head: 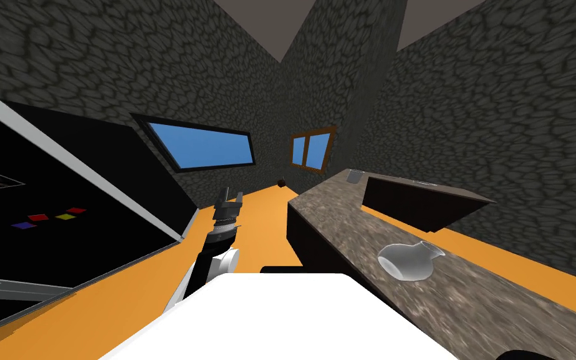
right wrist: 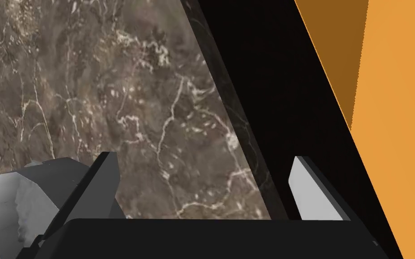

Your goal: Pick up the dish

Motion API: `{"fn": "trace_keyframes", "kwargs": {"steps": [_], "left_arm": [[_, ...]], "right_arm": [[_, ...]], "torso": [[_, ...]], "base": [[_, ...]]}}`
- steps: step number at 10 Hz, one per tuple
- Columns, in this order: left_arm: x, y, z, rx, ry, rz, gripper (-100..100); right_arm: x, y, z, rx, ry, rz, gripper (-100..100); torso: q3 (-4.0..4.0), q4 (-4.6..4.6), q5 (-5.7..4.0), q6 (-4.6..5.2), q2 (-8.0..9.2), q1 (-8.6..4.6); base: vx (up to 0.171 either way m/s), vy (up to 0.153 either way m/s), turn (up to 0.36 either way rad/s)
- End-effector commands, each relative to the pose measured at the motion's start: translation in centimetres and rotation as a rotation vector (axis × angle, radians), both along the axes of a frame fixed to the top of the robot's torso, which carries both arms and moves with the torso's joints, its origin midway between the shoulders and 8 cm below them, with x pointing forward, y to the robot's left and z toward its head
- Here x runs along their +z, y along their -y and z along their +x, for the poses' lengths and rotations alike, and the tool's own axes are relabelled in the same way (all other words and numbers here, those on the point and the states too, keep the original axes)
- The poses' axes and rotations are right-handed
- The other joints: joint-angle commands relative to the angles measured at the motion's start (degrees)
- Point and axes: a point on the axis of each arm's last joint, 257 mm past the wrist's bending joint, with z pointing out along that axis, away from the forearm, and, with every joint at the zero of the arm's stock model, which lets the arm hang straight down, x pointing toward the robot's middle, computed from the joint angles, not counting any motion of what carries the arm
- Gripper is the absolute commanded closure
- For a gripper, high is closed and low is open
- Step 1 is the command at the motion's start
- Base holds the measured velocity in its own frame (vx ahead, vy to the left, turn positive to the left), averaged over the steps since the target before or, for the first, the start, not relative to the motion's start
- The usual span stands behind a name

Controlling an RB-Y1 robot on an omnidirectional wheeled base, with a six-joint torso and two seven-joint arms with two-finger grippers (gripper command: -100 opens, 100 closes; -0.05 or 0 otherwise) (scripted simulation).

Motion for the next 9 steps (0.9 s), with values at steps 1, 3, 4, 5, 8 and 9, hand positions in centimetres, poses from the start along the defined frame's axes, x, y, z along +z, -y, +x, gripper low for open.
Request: {"fn": "trace_keyframes", "kwargs": {"steps": [1,3,4,5,8,9], "left_arm": [[0.0,0.0,0.0,0.0,0.0,0.0,0],[0.0,0.0,0.0,0.0,0.0,0.0,0],[0.0,0.0,0.0,0.0,0.0,0.0,0],[0.0,0.0,0.0,0.0,0.0,0.0,0],[0.0,0.0,0.0,0.0,0.0,0.0,0],[0.0,0.0,0.0,0.0,0.0,0.0,0]], "right_arm": [[1.2,1.8,1.8,0.038,-0.007,-0.02,-100],[1.7,3.0,4.0,0.074,0.002,-0.028,-100],[1.7,3.0,4.0,0.074,0.002,-0.028,-100],[1.8,3.0,4.1,0.071,0.003,-0.03,-100],[0.0,2.0,3.3,0.062,-0.001,-0.028,-100],[0.3,2.1,3.5,0.064,0.001,-0.027,-100]], "torso": [[0.0,0.0,0.0,0.0,0.0,0.0],[-0.18,-0.07,-0.04,-0.07,-0.31,-0.19],[-0.16,-0.07,-0.05,0.05,-0.26,-0.18],[-0.04,-0.02,-0.02,0.08,-0.05,-0.02],[0.09,0.04,-0.03,0.07,0.15,-0.05],[0.11,0.05,-0.04,0.07,0.19,-0.09]], "base": [[0.054,-0.026,0.237],[0.079,-0.048,0.193],[0.009,-0.003,-0.011],[0.0,0.0,0.0],[-0.019,-0.021,0.065],[-0.011,-0.011,0.029]]}}
